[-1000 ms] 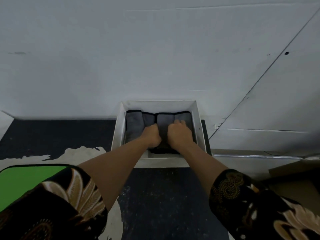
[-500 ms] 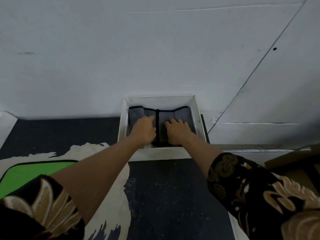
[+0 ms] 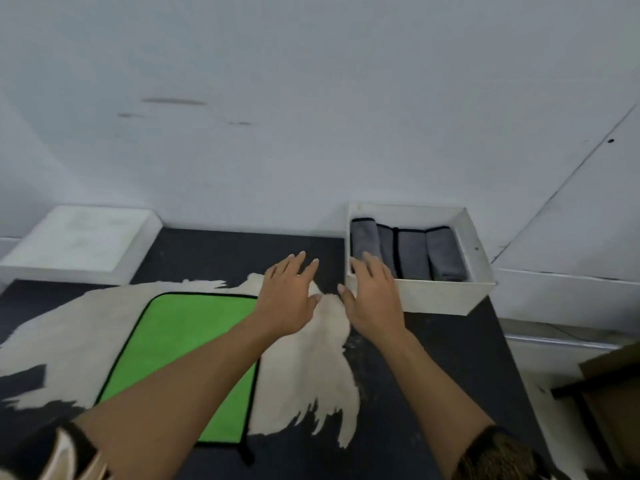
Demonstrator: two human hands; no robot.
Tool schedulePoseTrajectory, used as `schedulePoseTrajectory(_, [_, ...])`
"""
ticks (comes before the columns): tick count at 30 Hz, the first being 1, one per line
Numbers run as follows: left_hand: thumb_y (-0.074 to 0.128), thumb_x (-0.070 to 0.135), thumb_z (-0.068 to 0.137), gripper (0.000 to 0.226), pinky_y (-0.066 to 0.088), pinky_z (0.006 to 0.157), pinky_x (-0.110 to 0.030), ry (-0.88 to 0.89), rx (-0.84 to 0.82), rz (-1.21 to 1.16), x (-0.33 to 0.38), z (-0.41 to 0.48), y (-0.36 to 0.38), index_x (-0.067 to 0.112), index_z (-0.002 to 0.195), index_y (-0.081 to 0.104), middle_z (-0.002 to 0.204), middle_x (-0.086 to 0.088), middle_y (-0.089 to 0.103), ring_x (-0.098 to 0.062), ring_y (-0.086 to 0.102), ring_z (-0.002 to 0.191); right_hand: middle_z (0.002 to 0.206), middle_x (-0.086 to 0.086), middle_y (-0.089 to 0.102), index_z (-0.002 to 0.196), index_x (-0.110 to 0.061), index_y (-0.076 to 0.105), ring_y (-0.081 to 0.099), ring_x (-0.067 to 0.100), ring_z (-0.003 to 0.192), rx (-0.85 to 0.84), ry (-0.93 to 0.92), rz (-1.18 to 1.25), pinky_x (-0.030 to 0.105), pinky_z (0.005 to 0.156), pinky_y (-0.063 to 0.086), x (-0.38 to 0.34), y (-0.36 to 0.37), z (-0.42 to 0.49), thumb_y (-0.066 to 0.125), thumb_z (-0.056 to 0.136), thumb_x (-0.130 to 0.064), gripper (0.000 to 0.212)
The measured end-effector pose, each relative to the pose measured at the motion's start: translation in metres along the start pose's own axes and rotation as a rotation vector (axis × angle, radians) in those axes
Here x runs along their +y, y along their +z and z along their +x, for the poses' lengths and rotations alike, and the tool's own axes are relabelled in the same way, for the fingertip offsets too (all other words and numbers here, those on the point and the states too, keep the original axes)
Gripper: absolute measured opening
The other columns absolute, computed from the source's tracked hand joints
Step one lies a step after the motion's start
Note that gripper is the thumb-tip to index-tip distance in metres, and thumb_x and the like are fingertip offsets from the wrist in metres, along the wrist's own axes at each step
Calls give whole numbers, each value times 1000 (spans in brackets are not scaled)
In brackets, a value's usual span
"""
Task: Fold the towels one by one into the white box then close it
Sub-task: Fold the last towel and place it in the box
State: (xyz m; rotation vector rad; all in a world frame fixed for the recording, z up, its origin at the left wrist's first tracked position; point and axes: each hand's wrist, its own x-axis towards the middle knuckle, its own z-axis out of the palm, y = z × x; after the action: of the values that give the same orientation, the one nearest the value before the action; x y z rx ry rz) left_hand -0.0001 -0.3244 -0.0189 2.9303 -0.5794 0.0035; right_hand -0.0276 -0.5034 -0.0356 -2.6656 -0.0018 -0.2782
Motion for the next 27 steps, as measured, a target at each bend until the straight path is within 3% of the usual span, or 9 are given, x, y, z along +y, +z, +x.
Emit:
schedulePoseTrajectory(5, [49, 45, 96, 69, 17, 118, -43, -131, -69, 13, -85, -78, -1, 23, 154, 19, 162, -6, 13, -25, 13, 149, 155, 7, 32, 145, -17, 41, 26, 26, 143, -74, -10, 17, 41, 116, 27, -80, 45, -42, 63, 91, -32, 61])
schedulePoseTrajectory(11, [51, 39, 96, 73, 21, 118, -48, -305, -284, 30, -189, -178, 20, 25, 155, 10, 163, -11, 7, -31, 14, 148, 160, 5, 20, 150, -22, 32, 21, 25, 144, -358, 0, -62, 41, 116, 28, -168, 119, -96, 62, 91, -21, 66])
schedulePoseTrajectory(16, [53, 23, 93, 77, 25, 116, -50, -161, -509, 90, -235, -240, 50, 33, 154, 7, 163, -8, 3, -31, 15, 148, 151, 8, 35, 139, -17, 48, 36, 31, 133, -603, -112, -257, 45, 107, 37, -194, 161, -136, 65, 84, -10, 58])
schedulePoseTrajectory(20, [47, 18, 95, 70, 30, 113, -50, -118, -523, 144, -248, -266, 69, 32, 154, 12, 163, -7, -2, -33, 11, 148, 143, 10, 42, 134, -13, 49, 41, 31, 127, -669, -138, -364, 45, 102, 39, -200, 170, -152, 64, 83, -9, 54])
schedulePoseTrajectory(22, [54, 6, 85, 77, 40, 106, -53, -120, -461, 163, -248, -272, 78, 29, 152, 24, 161, -14, 13, -41, 25, 143, 142, 13, 42, 134, -10, 46, 43, 32, 126, -682, -159, -412, 45, 103, 40, -203, 169, -151, 61, 81, -4, 55])
schedulePoseTrajectory(23, [64, 4, 75, 80, 50, 95, -54, -119, -434, 162, -248, -274, 83, 27, 147, 38, 155, -19, 30, -44, 40, 134, 142, 15, 41, 135, -9, 45, 42, 33, 127, -690, -167, -427, 45, 104, 40, -205, 169, -151, 62, 81, -4, 58])
schedulePoseTrajectory(25, [86, 3, 44, 86, 60, 65, -49, -114, -441, 230, -251, -274, 91, 21, 125, 65, 129, -22, 60, -43, 65, 104, 145, 17, 37, 138, -8, 41, 39, 34, 130, -702, -169, -440, 47, 106, 38, -208, 169, -152, 66, 79, -8, 64])
schedulePoseTrajectory(27, [91, 0, 24, 89, 59, 51, -44, -112, -404, 213, -255, -273, 97, 13, 110, 73, 111, -21, 69, -39, 70, 85, 149, 19, 32, 140, -7, 38, 36, 36, 133, -718, -165, -446, 48, 108, 37, -209, 168, -153, 70, 78, -12, 70])
